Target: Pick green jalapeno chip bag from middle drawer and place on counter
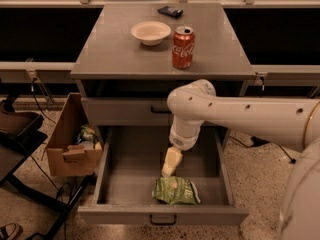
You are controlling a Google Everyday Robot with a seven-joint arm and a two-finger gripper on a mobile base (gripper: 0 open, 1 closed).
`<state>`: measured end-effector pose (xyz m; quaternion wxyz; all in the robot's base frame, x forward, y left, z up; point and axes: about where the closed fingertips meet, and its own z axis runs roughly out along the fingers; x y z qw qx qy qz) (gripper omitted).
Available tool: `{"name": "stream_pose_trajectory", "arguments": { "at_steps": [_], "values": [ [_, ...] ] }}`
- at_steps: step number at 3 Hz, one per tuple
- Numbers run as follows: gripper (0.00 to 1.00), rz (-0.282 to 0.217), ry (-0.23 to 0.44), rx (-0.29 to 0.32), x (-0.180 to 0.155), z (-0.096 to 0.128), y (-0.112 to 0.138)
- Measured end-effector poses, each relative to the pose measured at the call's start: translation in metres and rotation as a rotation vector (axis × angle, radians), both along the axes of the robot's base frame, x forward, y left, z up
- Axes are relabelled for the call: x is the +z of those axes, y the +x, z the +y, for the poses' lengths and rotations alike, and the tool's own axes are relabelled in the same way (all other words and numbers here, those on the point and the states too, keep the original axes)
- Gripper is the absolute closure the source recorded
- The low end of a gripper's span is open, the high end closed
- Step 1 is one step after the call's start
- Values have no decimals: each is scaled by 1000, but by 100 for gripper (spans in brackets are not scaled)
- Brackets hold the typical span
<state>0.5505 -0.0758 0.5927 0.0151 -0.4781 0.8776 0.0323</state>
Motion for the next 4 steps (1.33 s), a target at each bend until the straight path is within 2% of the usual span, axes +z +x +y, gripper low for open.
{"name": "stream_pose_trajectory", "arguments": {
  "at_steps": [1,2,3,4],
  "values": [
    [0,-44,14,-5,-42,-1,15],
    [0,-84,32,21,-89,0,25],
    [0,-66,67,45,-140,10,20],
    [0,-25,82,73,-175,28,11]
  ]
}}
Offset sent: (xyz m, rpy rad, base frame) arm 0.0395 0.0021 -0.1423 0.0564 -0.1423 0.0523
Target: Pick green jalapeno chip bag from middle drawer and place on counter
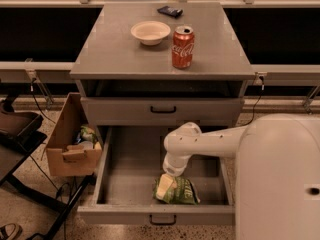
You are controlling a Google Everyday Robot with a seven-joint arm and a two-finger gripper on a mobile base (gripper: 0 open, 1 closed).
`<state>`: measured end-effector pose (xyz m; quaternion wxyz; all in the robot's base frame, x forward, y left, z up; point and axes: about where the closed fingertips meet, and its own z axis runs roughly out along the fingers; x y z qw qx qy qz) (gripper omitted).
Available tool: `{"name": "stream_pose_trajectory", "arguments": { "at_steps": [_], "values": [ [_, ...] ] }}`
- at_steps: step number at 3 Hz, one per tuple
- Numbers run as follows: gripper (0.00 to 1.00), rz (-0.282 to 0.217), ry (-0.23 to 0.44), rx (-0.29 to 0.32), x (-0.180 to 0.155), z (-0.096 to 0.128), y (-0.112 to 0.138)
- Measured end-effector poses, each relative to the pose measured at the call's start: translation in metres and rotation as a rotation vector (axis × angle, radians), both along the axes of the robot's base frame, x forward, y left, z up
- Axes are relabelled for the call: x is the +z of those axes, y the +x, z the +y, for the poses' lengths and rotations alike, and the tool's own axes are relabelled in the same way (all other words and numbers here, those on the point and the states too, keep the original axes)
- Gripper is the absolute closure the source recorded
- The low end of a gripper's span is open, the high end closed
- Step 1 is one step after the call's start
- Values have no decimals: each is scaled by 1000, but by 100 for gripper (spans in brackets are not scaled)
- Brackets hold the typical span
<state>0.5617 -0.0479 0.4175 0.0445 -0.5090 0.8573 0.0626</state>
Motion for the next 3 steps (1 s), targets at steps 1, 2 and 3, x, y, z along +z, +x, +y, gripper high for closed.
{"name": "stream_pose_trajectory", "arguments": {
  "at_steps": [1,2,3],
  "values": [
    [26,48,9,23,-38,18,-10],
    [50,92,12,33,-58,28,-21],
    [80,90,19,35,-54,30,-22]
  ]
}}
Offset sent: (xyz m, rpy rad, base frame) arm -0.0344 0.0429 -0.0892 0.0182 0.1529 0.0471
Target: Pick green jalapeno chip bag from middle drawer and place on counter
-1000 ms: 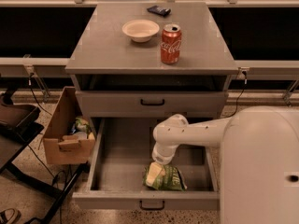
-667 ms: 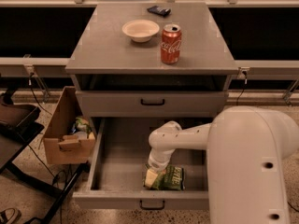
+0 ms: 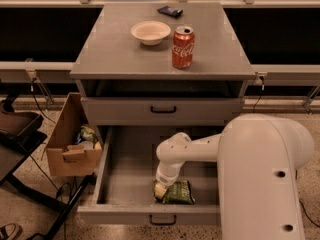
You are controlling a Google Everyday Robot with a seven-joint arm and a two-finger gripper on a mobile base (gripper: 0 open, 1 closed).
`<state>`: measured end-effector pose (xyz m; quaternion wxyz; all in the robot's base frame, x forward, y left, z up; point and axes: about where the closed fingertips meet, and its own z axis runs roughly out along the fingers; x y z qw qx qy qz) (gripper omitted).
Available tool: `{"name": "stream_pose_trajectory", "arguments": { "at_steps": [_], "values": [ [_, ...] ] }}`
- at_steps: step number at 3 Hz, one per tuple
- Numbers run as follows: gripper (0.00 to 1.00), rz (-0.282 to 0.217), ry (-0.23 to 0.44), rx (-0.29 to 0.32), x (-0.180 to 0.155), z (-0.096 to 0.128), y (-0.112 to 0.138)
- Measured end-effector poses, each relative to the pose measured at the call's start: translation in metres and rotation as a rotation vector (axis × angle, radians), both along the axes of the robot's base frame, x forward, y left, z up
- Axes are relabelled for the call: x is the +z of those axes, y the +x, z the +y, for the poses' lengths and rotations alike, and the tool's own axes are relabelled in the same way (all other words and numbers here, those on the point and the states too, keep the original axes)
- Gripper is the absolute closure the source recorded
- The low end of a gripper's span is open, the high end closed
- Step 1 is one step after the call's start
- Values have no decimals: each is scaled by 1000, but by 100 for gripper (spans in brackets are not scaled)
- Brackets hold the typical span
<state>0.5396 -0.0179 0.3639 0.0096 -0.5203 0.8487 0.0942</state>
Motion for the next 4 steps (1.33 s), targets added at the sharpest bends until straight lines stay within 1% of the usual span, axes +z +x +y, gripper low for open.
{"name": "stream_pose_trajectory", "arguments": {
  "at_steps": [1,2,3,4],
  "values": [
    [100,-5,16,4,7,5,-4],
    [100,-35,14,-40,51,-16,-25],
    [100,-61,-12,-69,127,-59,-44],
    [100,-104,-50,-88,220,-103,-48]
  ]
}}
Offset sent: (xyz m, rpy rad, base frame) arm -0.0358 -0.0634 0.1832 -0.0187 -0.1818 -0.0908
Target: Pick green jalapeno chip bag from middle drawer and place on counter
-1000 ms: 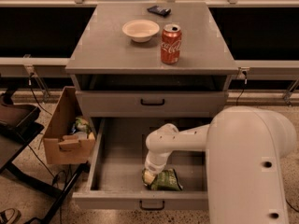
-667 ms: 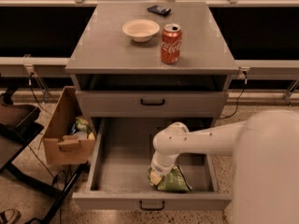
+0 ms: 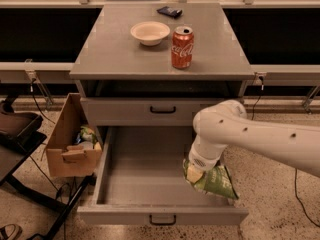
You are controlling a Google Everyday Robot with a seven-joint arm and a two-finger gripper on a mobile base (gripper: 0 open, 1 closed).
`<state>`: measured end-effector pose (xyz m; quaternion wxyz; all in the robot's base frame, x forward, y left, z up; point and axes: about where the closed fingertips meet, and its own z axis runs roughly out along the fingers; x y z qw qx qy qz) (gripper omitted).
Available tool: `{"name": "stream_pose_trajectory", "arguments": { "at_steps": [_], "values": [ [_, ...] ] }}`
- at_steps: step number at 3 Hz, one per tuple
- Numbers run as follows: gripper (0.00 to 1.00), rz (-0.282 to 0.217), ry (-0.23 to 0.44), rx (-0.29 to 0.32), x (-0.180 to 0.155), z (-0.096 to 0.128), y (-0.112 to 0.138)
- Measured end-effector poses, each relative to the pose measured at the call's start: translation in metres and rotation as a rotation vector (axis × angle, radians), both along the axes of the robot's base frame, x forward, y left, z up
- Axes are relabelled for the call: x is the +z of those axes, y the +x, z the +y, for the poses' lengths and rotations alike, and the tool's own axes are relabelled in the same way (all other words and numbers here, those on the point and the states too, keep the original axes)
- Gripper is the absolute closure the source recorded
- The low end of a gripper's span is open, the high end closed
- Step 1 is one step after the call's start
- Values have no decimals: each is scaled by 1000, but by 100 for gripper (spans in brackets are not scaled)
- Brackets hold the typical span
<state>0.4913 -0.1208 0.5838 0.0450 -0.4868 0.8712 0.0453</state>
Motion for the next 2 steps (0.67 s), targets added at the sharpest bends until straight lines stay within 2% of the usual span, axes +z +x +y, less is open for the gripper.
{"name": "stream_pose_trajectory", "arguments": {
  "at_steps": [1,2],
  "values": [
    [100,9,-2,-49,66,-42,10],
    [100,-6,-13,-134,125,-78,37]
  ]
}}
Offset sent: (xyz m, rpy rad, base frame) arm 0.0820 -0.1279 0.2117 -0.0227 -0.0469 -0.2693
